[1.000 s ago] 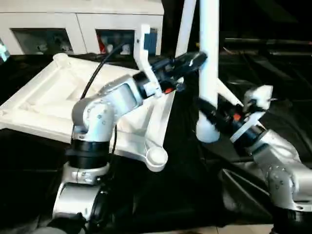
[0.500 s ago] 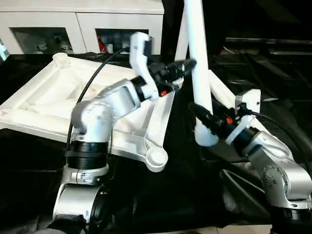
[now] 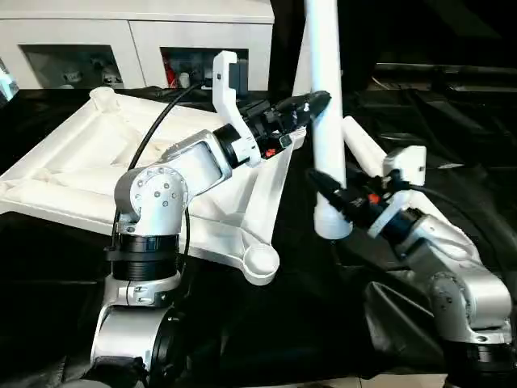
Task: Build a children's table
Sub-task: Pick table leg
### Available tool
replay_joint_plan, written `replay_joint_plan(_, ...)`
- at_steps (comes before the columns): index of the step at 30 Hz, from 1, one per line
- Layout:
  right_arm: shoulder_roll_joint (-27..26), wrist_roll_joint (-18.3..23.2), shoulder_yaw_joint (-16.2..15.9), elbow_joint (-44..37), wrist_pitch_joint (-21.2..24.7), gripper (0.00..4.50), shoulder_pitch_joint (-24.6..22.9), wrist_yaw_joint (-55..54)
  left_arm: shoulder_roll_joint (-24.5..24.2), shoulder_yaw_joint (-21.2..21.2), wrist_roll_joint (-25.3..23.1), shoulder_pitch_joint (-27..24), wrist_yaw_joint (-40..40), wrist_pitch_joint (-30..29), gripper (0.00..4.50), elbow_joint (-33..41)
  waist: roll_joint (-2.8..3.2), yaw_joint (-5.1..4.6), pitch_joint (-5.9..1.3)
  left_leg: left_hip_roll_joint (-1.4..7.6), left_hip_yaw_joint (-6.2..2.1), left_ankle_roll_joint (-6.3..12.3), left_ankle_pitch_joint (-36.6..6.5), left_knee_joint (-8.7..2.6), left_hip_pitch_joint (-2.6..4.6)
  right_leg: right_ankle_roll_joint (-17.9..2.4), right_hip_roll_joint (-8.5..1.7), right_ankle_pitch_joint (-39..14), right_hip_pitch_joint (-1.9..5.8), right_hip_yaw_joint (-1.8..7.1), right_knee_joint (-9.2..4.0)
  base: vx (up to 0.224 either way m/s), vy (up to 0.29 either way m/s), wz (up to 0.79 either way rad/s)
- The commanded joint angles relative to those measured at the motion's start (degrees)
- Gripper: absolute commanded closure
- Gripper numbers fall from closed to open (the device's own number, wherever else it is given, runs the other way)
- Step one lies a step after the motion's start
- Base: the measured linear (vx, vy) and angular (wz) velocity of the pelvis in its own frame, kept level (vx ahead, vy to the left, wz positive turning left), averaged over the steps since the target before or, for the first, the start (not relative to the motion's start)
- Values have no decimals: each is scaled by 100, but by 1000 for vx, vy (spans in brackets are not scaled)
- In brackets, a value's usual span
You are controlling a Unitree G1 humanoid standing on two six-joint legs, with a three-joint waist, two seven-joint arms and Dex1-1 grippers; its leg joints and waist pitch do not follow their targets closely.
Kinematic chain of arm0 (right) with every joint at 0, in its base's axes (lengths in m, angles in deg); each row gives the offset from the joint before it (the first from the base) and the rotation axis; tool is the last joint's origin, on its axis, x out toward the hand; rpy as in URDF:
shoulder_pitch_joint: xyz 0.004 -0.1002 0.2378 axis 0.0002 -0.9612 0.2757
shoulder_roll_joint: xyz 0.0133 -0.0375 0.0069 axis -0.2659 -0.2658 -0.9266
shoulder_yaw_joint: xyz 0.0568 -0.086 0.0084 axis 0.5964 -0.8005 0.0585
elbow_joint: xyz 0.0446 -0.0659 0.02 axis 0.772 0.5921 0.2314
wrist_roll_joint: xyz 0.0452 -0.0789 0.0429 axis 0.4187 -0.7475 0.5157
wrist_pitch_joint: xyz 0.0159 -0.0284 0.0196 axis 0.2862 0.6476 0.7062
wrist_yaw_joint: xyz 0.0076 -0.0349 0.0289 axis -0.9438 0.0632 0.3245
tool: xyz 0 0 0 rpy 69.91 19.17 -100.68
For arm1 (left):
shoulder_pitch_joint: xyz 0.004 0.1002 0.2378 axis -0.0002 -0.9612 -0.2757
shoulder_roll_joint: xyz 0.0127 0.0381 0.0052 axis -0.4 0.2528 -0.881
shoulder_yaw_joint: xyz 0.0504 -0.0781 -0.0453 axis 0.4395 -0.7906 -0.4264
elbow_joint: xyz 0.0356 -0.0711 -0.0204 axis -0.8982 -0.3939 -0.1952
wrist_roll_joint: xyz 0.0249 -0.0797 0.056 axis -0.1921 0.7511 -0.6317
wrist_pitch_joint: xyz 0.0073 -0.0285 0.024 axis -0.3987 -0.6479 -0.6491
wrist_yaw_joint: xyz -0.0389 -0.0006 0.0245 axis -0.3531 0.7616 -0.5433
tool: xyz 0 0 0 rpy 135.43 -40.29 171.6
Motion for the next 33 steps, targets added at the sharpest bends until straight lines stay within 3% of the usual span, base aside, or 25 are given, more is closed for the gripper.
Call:
replay_joint_plan(1,34,-84,-422,-207,-104,263,127,264,109,201,-64,176,68,-37,208,-66,7,-13,-415,361,-215,31,-1006,-392,194,-1204,-445,-601,193,207,-466,0,0,0)
replay_joint_plan(6,74,-248,-586,-137,-146,263,166,230,110,315,-227,175,87,65,208,-70,2,-10,-419,369,-219,17,-983,-397,196,-1173,-450,-596,193,214,-464,0,0,0)
replay_joint_plan(8,60,-263,-608,-114,-154,264,202,190,120,343,-304,168,162,103,242,-92,-1,-8,-421,367,-216,23,-987,-395,195,-1190,-452,-580,193,214,-462,0,0,0)
replay_joint_plan(13,27,-301,-582,-47,-208,264,275,50,215,149,-327,220,477,178,270,-256,-10,-10,-441,360,-214,81,-853,-376,183,-1232,-450,-367,207,210,-440,0,0,0)
replay_joint_plan(21,-94,-435,-605,39,-287,264,405,-186,318,-37,-474,301,885,247,275,-483,-11,0,-476,352,-205,172,-683,-344,179,-1313,-453,-163,229,204,-414,0,0,0)
replay_joint_plan(22,-163,-270,-553,40,-156,264,420,-173,281,-10,-522,322,876,264,275,-508,-11,-2,-478,351,-205,167,-681,-342,181,-1313,-450,-157,228,203,-413,0,0,0)
replay_joint_plan(23,-211,-130,-506,38,-53,208,425,-149,255,11,-546,336,862,273,275,-520,-2,1,-483,363,-212,176,-687,-345,189,-1331,-453,-124,226,200,-405,0,0,0)
replay_joint_plan(24,-220,-32,-459,18,16,194,432,-123,223,22,-549,357,844,246,275,-533,-2,1,-483,363,-212,176,-687,-345,189,-1331,-453,-124,226,200,-405,0,0,0)
replay_joint_plan(25,-205,512,-161,-98,347,194,472,12,62,111,-591,433,689,194,275,-561,-4,4,-484,360,-210,183,-670,-342,191,-1344,-446,-64,229,200,-399,0,0,0)
replay_joint_plan(26,-205,512,-161,-98,347,194,472,12,62,111,-591,433,689,194,275,-561,4,17,-490,356,-207,222,-668,-339,208,-1354,-446,-34,229,205,-395,0,0,0)
replay_joint_plan(27,-193,757,2,-121,518,194,507,30,-4,139,-605,471,634,169,275,-583,2,14,-490,359,-210,228,-654,-338,195,-1357,-444,-5,233,201,-387,0,0,0)
replay_joint_plan(28,-94,1257,410,-20,941,174,629,19,-138,178,-597,560,457,91,276,-666,10,19,-504,347,-213,253,-626,-333,205,-1355,-447,-2,239,197,-386,0,0,0)
replay_joint_plan(30,-18,1512,605,47,1177,150,688,35,-197,191,-582,602,360,34,277,-701,10,30,-493,343,-206,224,-661,-332,209,-1337,-439,-103,237,193,-392,0,0,0)
replay_joint_plan(33,788,2190,679,-25,2096,150,656,1093,-363,266,-483,812,-25,-161,277,-873,-9,60,-496,331,-190,226,-506,-312,199,-1347,-426,54,268,191,-381,0,0,0)
